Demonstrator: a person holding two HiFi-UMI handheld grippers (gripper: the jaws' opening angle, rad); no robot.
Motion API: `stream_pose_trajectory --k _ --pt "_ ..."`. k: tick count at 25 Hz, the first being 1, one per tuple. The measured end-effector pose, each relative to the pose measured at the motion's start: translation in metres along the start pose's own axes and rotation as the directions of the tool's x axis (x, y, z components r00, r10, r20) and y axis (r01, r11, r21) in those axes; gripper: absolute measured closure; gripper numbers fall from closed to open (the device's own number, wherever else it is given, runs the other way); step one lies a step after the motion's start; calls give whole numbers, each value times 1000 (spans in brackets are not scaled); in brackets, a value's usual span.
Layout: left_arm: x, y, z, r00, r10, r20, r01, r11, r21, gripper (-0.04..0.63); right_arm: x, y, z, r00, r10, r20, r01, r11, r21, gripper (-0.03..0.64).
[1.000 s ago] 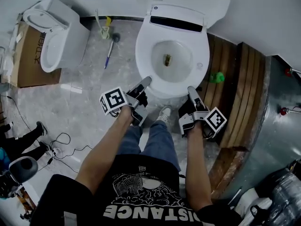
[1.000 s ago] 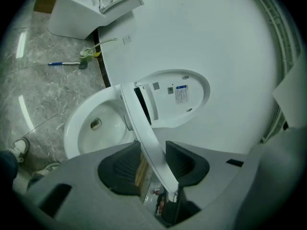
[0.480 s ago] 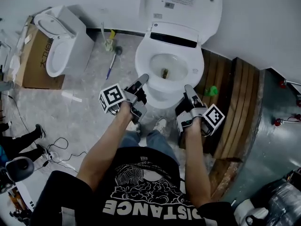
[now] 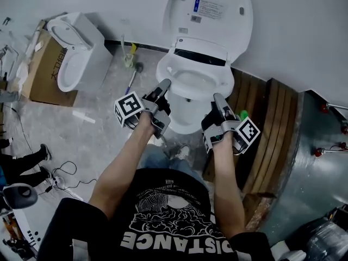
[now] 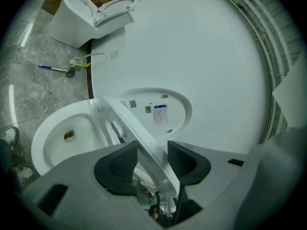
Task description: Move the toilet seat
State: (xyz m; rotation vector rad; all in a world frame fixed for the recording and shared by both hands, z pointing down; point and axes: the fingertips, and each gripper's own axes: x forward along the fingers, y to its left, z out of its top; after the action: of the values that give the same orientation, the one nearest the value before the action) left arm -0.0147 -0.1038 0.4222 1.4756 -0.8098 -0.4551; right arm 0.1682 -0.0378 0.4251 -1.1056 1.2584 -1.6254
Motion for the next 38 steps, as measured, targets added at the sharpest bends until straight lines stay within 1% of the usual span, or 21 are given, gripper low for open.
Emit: stream_pose_trajectory --k 6,10,13,15,19,24,28,32,38 --pt "0 -21 4 998 -55 -3 55 998 15 394 3 21 -1 998 63 0 -63 998 -19 452" --pt "-2 -32 5 995 -96 7 96 995 13 387 0 33 -2 994 106 13 -105 994 -17 451" --pt "-2 -50 10 991 -131 6 131 991 13 385 1 53 -3 991 129 22 -129 991 -24 451" --pt "8 -61 17 989 -149 -3 149 989 14 385 10 65 4 989 144 33 -143 989 -22 451" --pt "39 -73 34 989 -150 -5 150 988 20 387 41 77 27 984 169 48 -170 985 1 451" --pt "57 -90 45 989 -146 -5 146 989 26 397 60 93 38 979 191 70 -193 981 22 448" --pt "73 -101 55 985 -168 -32 169 985 29 402 74 106 49 973 214 89 -218 975 36 446" --pt "87 -109 63 980 -192 -56 192 981 7 412 86 117 58 962 248 115 -254 966 41 445" --pt "103 -126 73 969 -233 -84 236 971 28 422 101 132 67 948 286 141 -290 957 8 445"
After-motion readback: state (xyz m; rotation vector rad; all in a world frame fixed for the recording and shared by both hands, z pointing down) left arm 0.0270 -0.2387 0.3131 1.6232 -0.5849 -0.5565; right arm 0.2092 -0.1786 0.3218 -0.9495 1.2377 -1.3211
